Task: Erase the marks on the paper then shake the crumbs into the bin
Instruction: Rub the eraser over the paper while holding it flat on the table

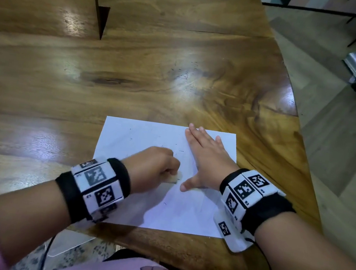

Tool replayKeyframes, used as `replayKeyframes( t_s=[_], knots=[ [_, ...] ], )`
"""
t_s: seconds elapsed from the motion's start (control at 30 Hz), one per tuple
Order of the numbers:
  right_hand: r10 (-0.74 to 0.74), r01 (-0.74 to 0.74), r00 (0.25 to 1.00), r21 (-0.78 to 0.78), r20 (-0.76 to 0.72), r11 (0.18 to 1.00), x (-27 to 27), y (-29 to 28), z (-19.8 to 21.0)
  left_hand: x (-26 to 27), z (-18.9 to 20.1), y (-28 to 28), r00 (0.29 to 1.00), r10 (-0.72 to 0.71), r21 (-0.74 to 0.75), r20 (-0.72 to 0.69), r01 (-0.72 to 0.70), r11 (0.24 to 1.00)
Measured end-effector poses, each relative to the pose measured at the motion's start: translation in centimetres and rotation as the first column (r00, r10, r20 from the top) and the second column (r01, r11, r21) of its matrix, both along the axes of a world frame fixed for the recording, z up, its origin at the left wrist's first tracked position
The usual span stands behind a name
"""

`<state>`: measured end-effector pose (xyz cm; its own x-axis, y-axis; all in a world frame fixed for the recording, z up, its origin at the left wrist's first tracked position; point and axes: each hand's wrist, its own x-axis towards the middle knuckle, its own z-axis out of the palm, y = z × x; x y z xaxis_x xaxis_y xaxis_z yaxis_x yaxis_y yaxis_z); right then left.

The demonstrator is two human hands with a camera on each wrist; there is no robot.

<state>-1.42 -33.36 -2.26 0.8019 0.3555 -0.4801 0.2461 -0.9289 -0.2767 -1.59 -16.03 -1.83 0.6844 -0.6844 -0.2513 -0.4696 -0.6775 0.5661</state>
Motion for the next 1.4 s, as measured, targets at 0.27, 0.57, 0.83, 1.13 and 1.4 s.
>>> replayKeyframes(
  t_s=[0.27, 0.57, 0.83, 1.13, 1.4],
  knots=[
    [0.002, -0.002, 1.0, -0.004, 0.001, 1.0, 0.0, 0.1, -0.1, -2.7, -0.2, 1.1, 0.999, -0.021, -0.033, -0.04, 0.02, 0.999],
    [0.004, -0.004, 1.0, 0.001, 0.004, 1.0, 0.0, -0.1, -0.1, -5.2, -0.2, 1.7, 0.988, -0.135, -0.003, -0.075, 0.135, 0.991],
    [-0.037, 0.034, 0.997, 0.041, 0.073, 0.999, -1.1, -0.3, 0.7, -3.0, 0.4, 1.7, 0.997, -0.001, 0.017, -0.073, 0.002, 1.0],
    [-0.002, 0.002, 0.999, 0.011, 0.042, 1.0, -1.0, -0.6, 1.0, 5.2, 1.4, -1.3, 0.953, 0.28, -0.009, 0.115, -0.28, 0.96],
    [-0.016, 0.014, 0.999, 0.031, 0.036, 0.999, -1.0, -0.7, 0.9, 2.1, 1.2, 0.9, 0.993, 0.098, 0.124, -0.062, -0.089, 0.988]
  ],
)
